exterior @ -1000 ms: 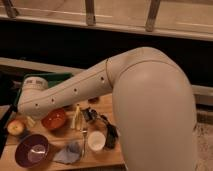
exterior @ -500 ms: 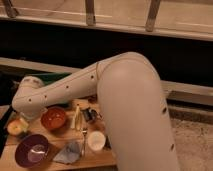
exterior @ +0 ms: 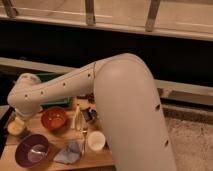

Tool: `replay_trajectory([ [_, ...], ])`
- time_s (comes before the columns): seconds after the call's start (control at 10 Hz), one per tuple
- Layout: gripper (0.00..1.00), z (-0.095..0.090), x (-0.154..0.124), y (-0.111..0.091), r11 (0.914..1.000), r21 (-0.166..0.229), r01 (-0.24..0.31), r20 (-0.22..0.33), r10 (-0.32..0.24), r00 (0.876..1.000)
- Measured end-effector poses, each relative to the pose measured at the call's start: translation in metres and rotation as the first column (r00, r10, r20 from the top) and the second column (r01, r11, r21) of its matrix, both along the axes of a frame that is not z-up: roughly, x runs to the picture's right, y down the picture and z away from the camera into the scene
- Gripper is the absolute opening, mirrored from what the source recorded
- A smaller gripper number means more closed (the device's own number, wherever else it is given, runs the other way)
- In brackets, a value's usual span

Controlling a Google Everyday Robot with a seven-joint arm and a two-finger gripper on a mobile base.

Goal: Place apple in purple bowl

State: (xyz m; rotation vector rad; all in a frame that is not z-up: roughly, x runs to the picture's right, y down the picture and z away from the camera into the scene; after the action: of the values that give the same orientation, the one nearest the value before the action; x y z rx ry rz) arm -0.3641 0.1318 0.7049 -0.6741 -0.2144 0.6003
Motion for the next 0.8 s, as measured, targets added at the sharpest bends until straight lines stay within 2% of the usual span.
replay_trajectory([
  [0.3, 0.75, 0.007, -0.010, -0.001, 0.9996, -0.025, 0.010, 0.037, -0.009, 0.999],
  [0.6, 0.75, 0.015, -0.032, 0.002, 0.9973, -0.064, 0.036, 0.102, -0.029, 0.994],
  [0.8, 0.75, 0.013, -0.056, 0.012, 0.9928, -0.088, 0.081, 0.169, -0.065, 0.984],
])
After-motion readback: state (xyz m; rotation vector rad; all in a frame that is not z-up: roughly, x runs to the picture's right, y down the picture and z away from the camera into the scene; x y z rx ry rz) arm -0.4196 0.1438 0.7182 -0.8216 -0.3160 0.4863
